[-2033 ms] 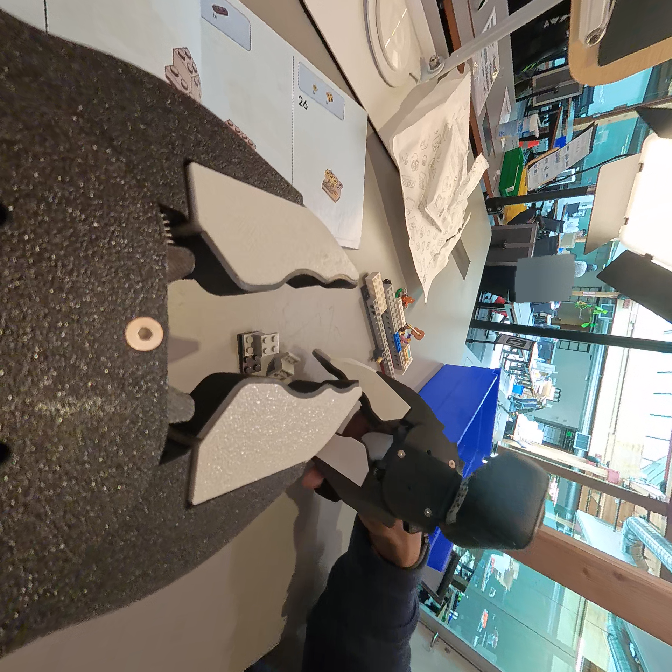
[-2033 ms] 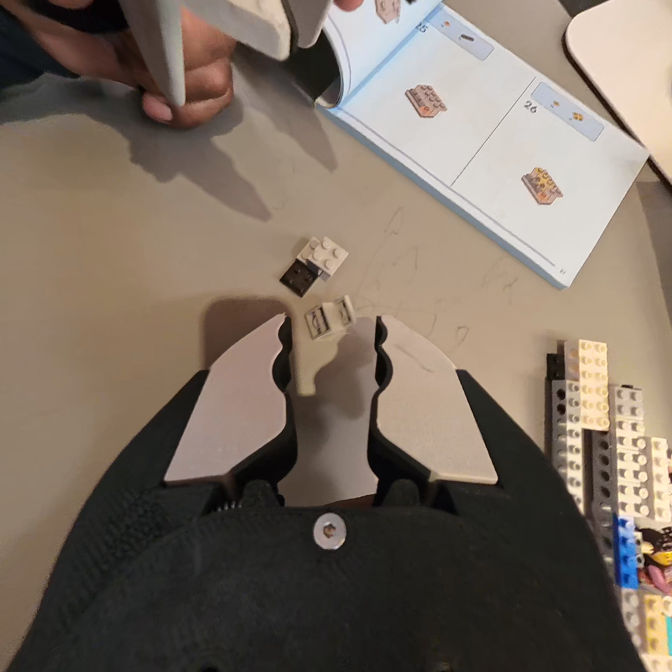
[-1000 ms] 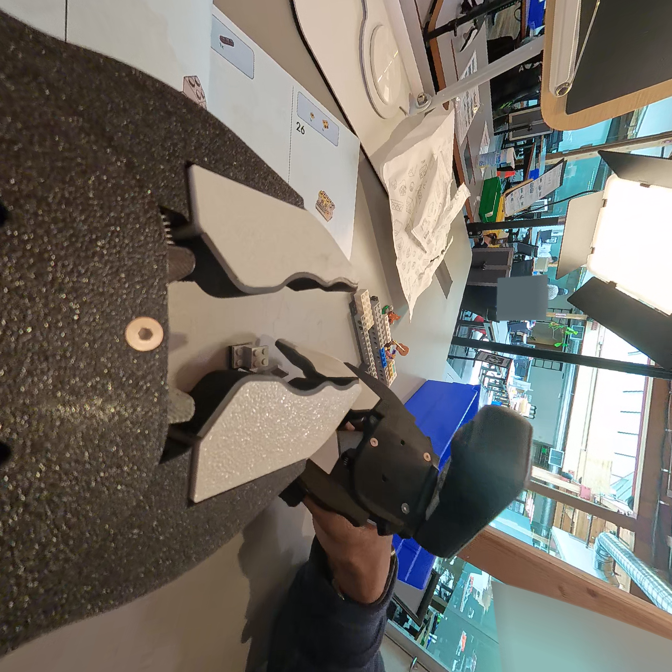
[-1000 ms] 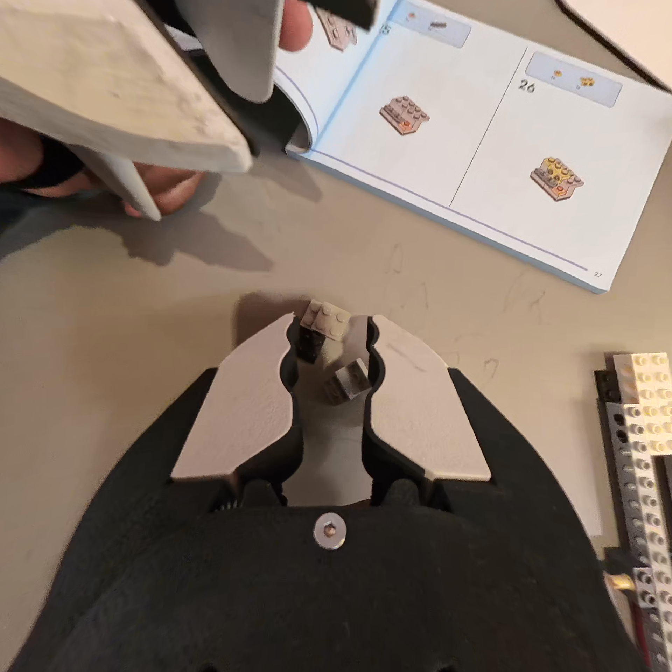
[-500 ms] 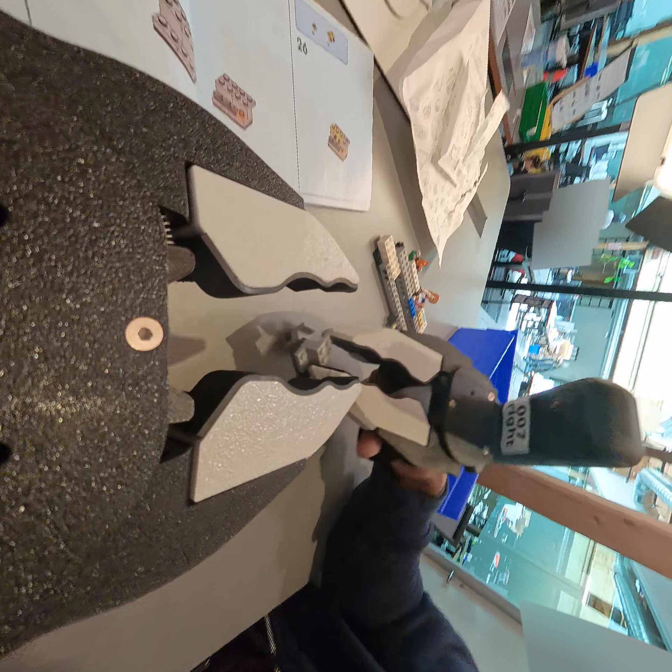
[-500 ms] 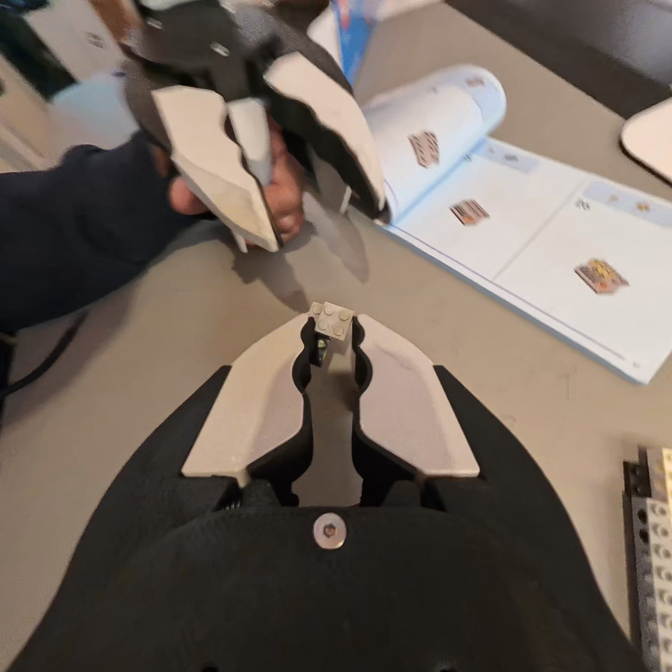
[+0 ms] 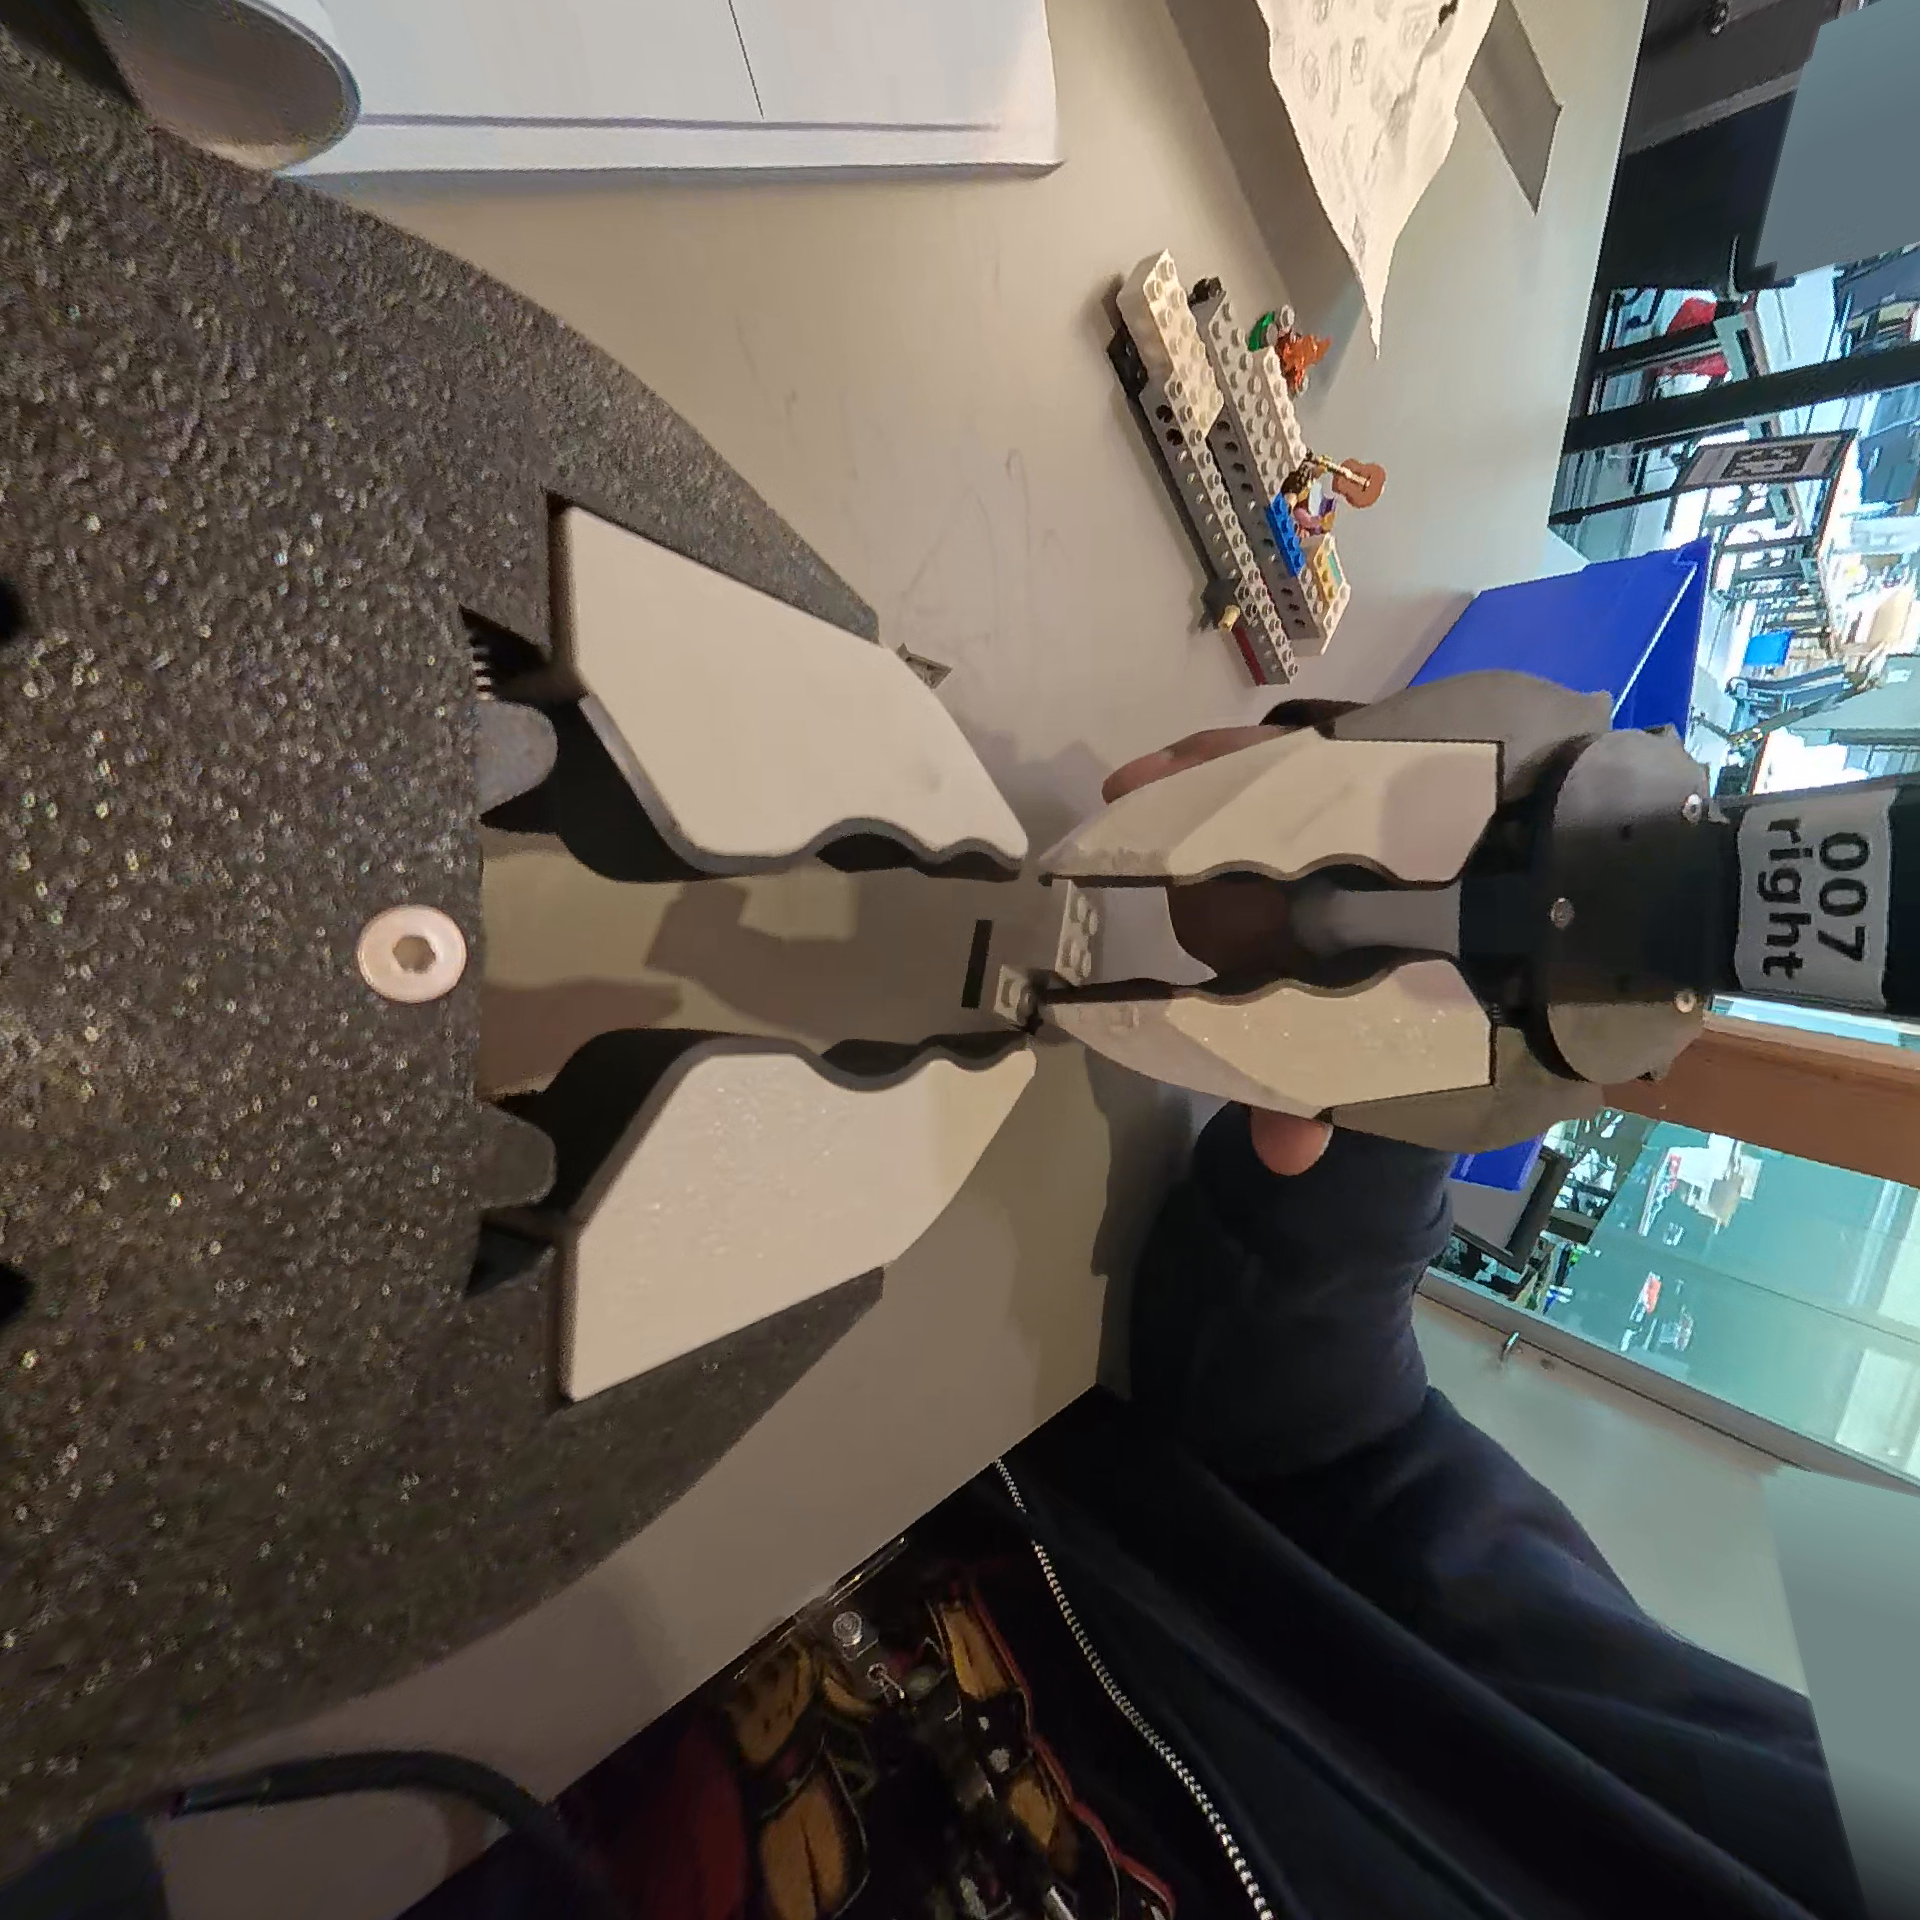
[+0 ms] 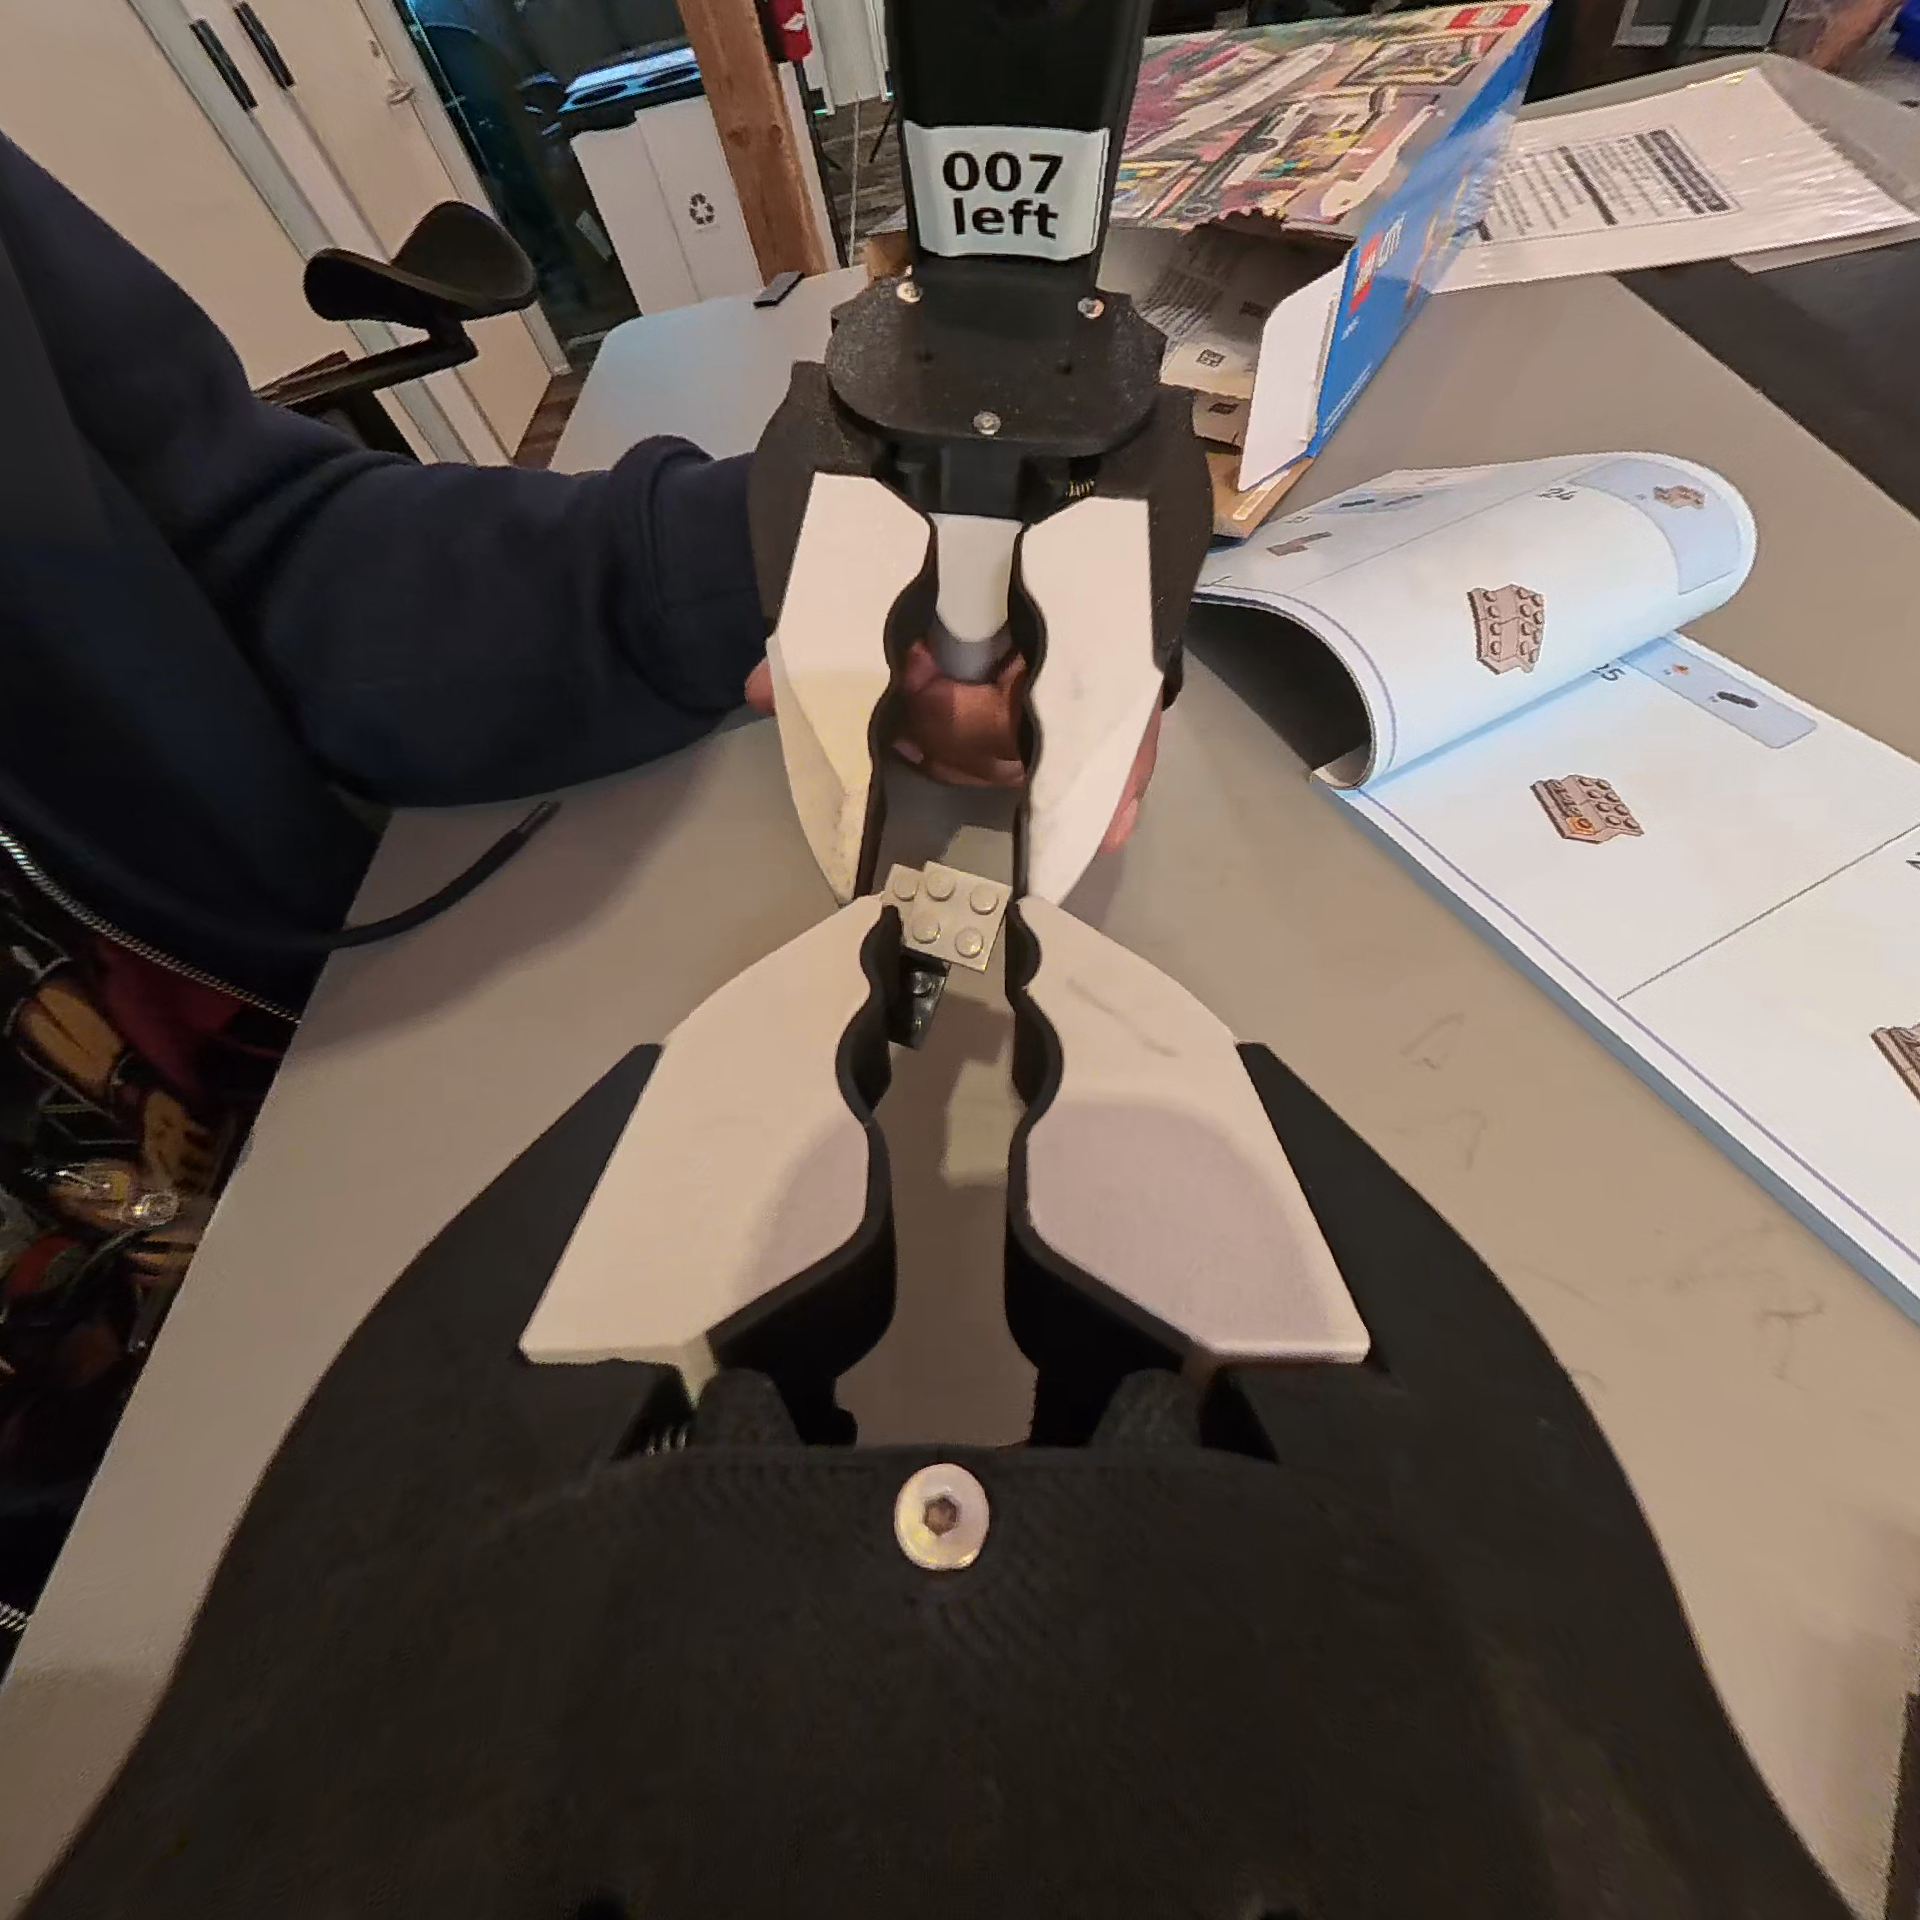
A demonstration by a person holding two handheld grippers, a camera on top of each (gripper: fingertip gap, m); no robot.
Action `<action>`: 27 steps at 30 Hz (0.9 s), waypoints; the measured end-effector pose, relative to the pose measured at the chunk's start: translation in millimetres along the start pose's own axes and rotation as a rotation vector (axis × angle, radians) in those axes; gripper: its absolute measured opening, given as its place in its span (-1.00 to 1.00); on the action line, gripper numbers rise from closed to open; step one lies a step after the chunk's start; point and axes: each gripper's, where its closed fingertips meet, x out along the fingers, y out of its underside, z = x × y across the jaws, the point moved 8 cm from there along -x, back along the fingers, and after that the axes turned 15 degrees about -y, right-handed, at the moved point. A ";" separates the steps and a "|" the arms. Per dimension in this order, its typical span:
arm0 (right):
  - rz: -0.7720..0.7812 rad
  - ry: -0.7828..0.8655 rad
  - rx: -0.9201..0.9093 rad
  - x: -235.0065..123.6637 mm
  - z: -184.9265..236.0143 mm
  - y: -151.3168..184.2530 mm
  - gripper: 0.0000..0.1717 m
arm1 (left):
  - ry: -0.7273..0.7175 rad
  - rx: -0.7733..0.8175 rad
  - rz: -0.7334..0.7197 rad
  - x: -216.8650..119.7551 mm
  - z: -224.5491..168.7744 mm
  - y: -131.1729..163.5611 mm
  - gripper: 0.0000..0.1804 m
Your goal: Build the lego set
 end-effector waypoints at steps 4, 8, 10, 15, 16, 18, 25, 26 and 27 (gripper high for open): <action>-0.013 -0.010 0.000 0.7 0.1 -0.7 -0.78 | 0.018 0.024 0.020 2.0 -4.0 1.1 -0.75; -0.022 0.021 -0.015 -3.0 -1.6 0.7 -0.75 | 0.011 0.020 -0.003 0.4 -2.5 -0.1 -0.81; -0.001 0.089 0.018 -11.2 -8.6 5.9 -0.65 | -0.010 0.012 -0.030 -3.0 1.6 -1.5 -0.81; 0.240 0.265 0.145 -20.5 -29.7 39.5 -0.44 | -0.116 0.010 -0.106 -10.5 11.9 -6.8 -0.81; 0.275 0.281 0.158 -18.7 -32.5 44.1 -0.42 | -0.139 0.014 -0.117 -10.5 13.2 -8.0 -0.81; 0.332 0.320 0.161 -14.1 -38.0 50.5 -0.42 | -0.179 0.025 -0.142 -9.9 15.3 -9.5 -0.81; 0.370 0.333 0.096 3.6 -41.4 52.1 -0.69 | -0.193 0.017 -0.122 -4.9 17.3 -7.4 -0.81; 0.371 0.363 0.070 2.8 -42.7 50.9 -0.69 | -0.197 0.012 -0.123 -5.3 17.9 -7.4 -0.81; 0.370 0.397 0.037 1.4 -43.9 49.3 -0.70 | -0.205 0.004 -0.118 -5.8 19.3 -7.1 -0.81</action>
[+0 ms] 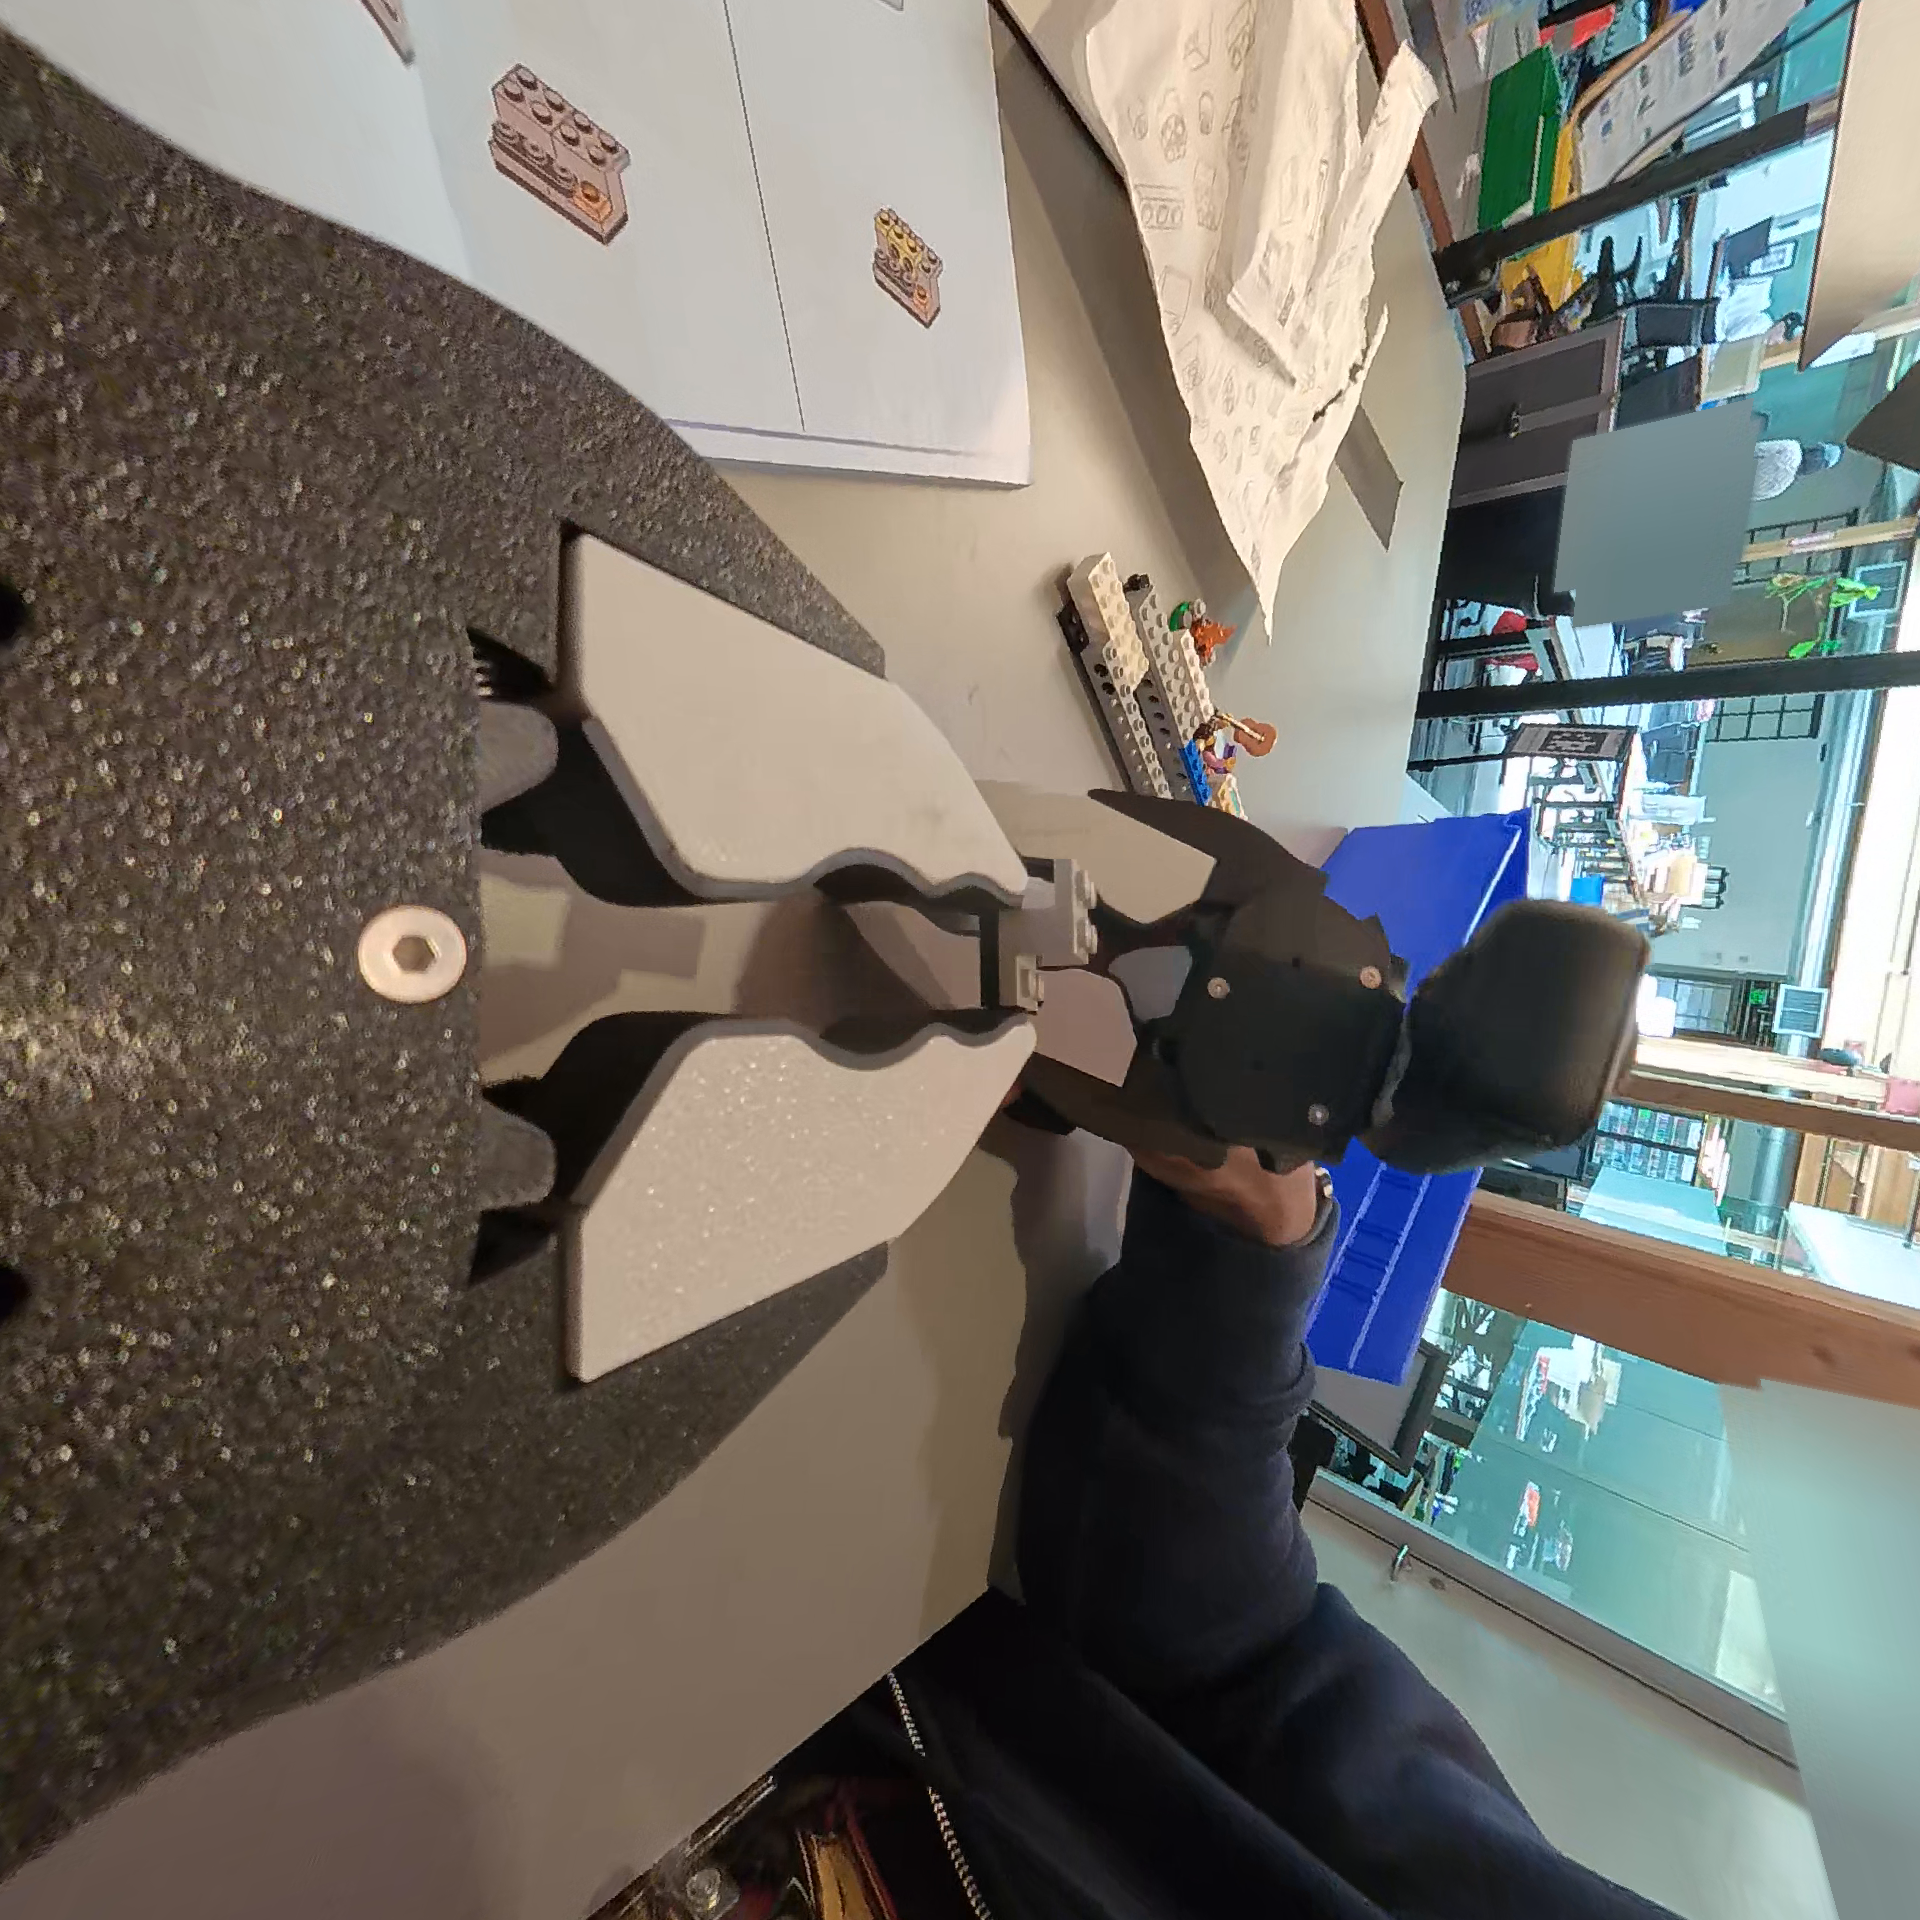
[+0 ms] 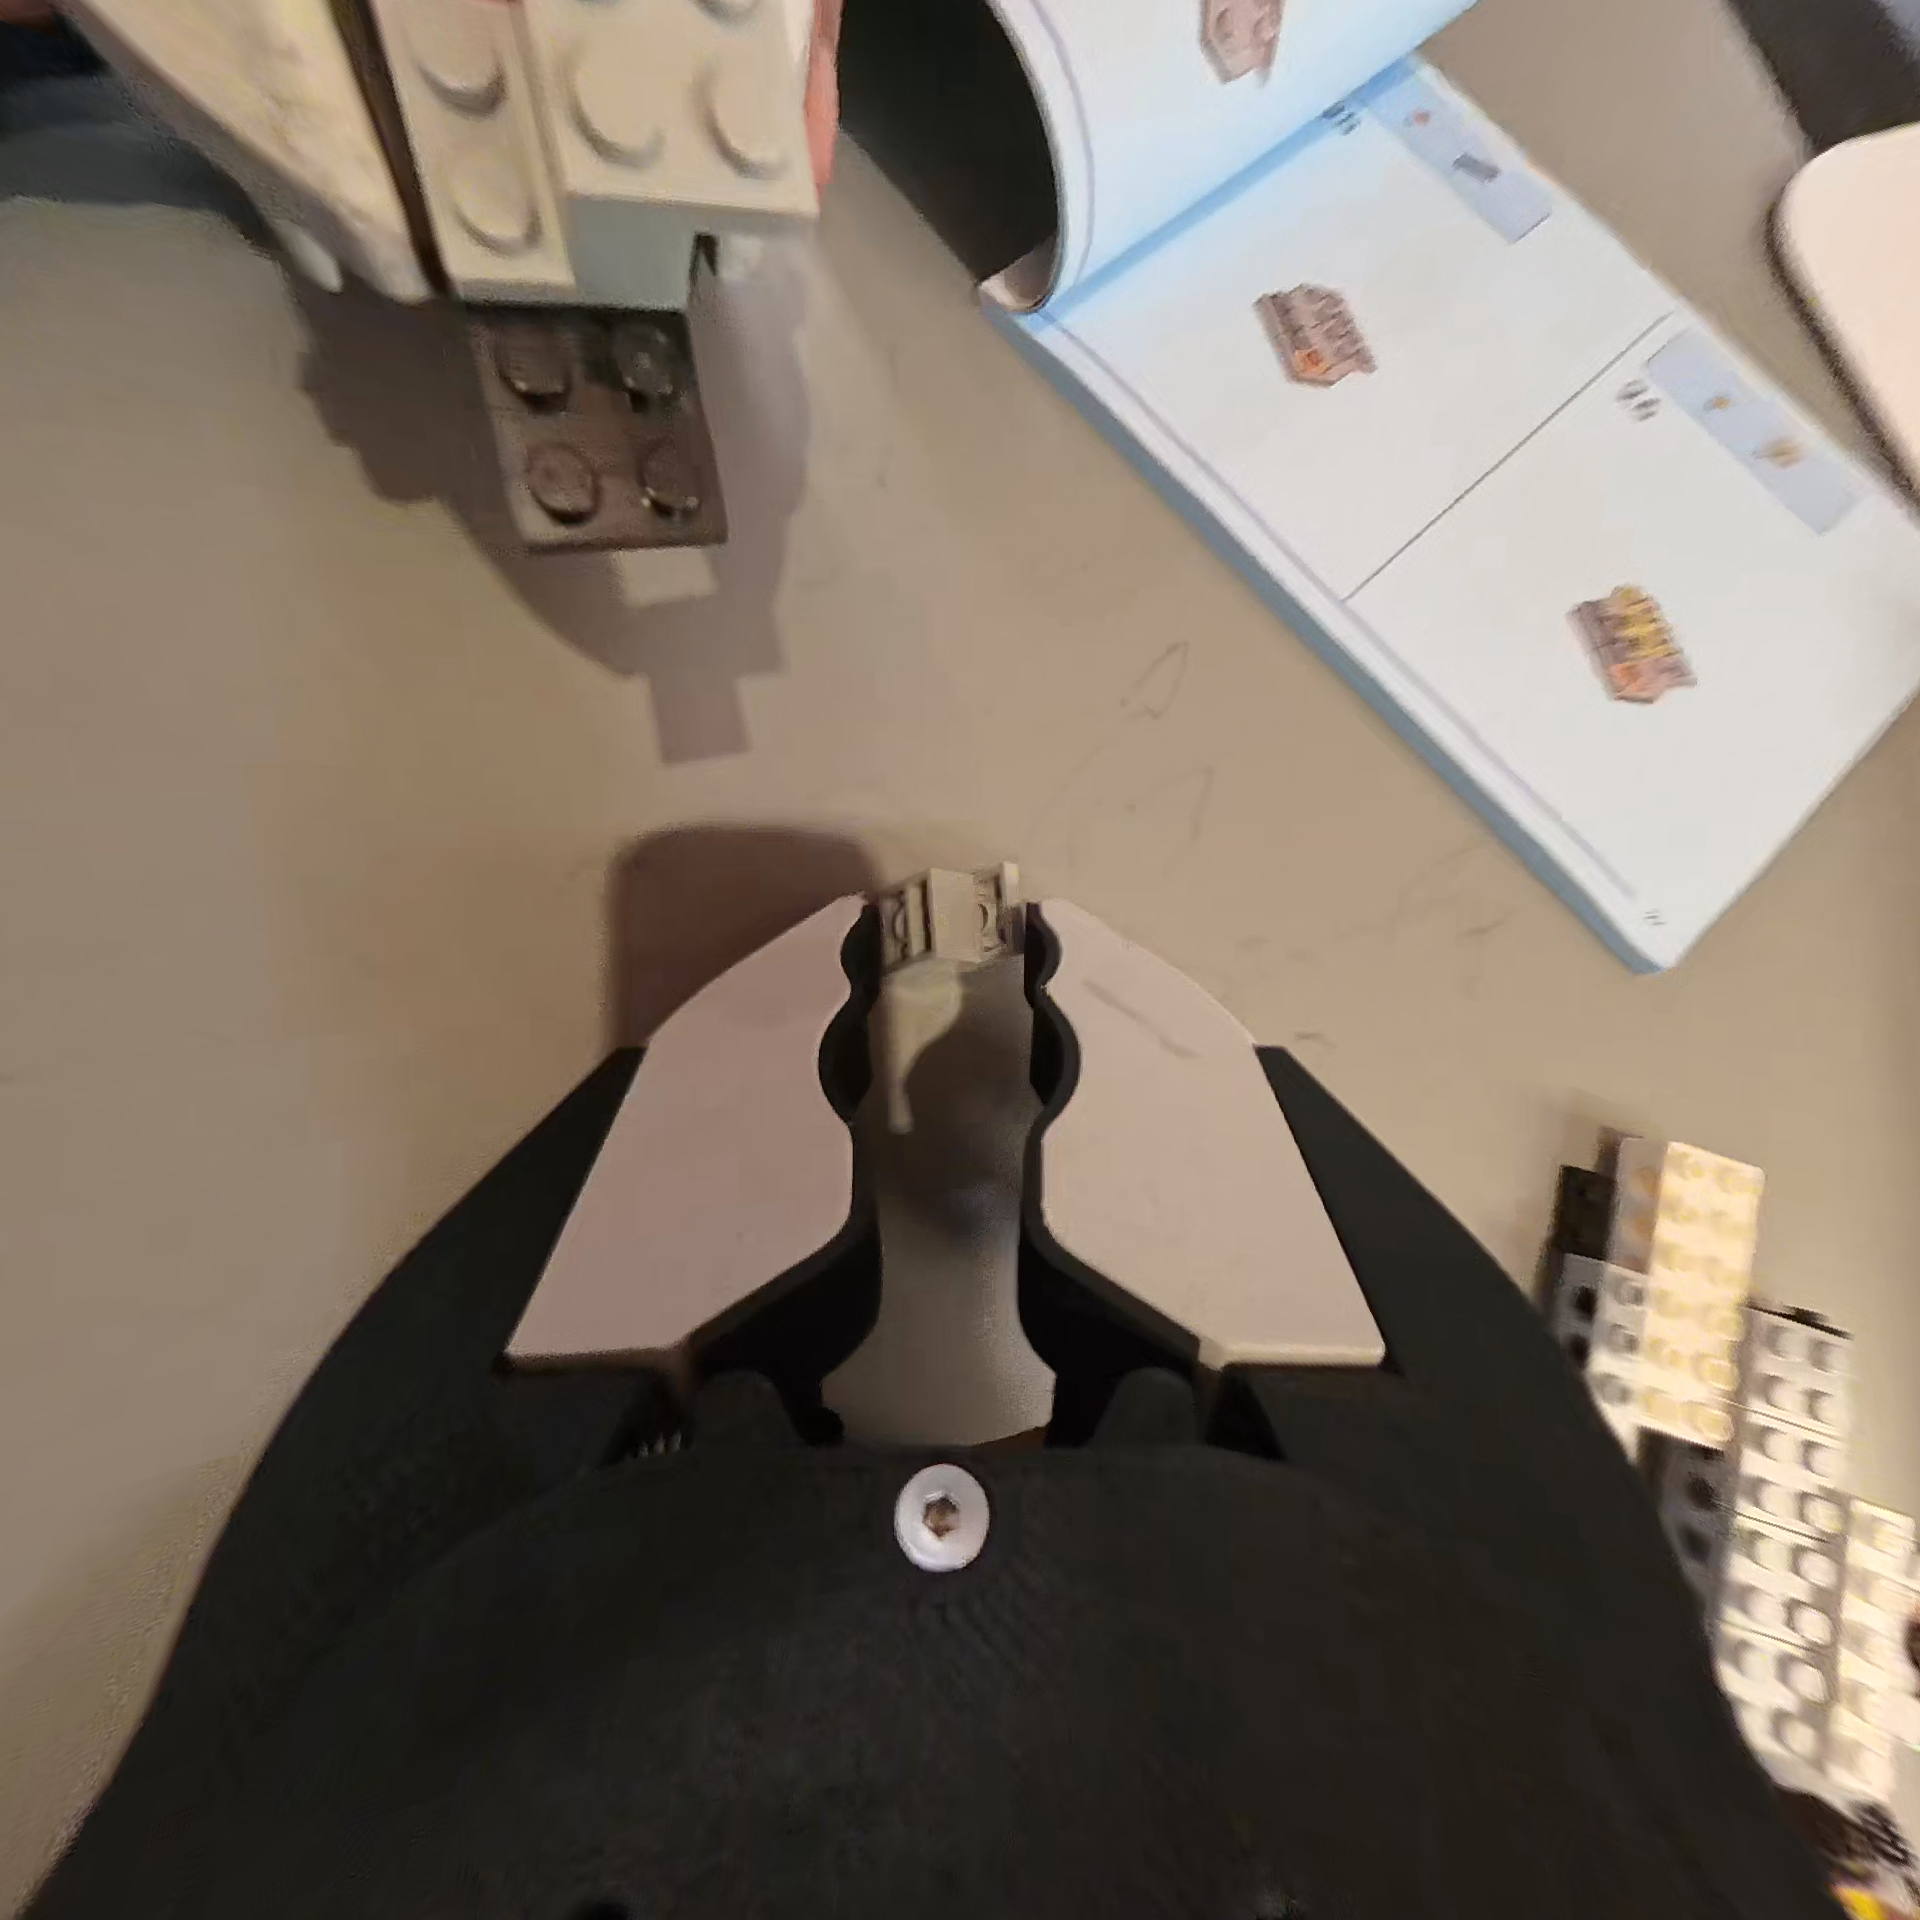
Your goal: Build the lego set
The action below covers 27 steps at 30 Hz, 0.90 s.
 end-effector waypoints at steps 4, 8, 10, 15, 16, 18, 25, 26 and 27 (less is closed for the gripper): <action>-0.074 0.161 -0.142 -8.5 -1.4 -9.2 -0.70 | -0.037 -0.027 0.015 -1.4 5.8 0.7 -0.81; -0.052 0.175 -0.207 -9.7 3.8 -10.9 -0.69 | -0.057 -0.039 0.025 -1.5 8.3 1.2 -0.81; -0.023 0.151 -0.227 -8.7 8.2 -11.2 -0.66 | -0.057 -0.040 0.025 -1.6 8.5 1.2 -0.81; -0.070 0.062 -0.194 -12.6 13.4 -14.2 -0.53 | -0.056 -0.056 0.018 -2.7 10.2 1.1 -0.81; -0.054 0.068 -0.170 -13.5 10.5 -11.5 -0.52 | -0.057 -0.060 0.019 -3.2 10.7 1.2 -0.81; -0.013 0.067 -0.120 -14.1 5.2 -4.5 -0.49 | -0.058 -0.064 0.021 -3.7 11.4 1.4 -0.81; 0.033 0.084 -0.055 -15.6 -5.4 8.7 -0.61 | -0.056 -0.060 0.028 -2.9 10.9 1.7 -0.81; 0.016 0.082 -0.072 -16.7 -4.5 8.0 -0.65 | -0.056 -0.060 0.028 -2.9 10.9 1.7 -0.81; 0.004 0.071 -0.072 -17.3 -3.8 7.5 -0.67 | -0.056 -0.060 0.027 -3.0 11.0 1.7 -0.81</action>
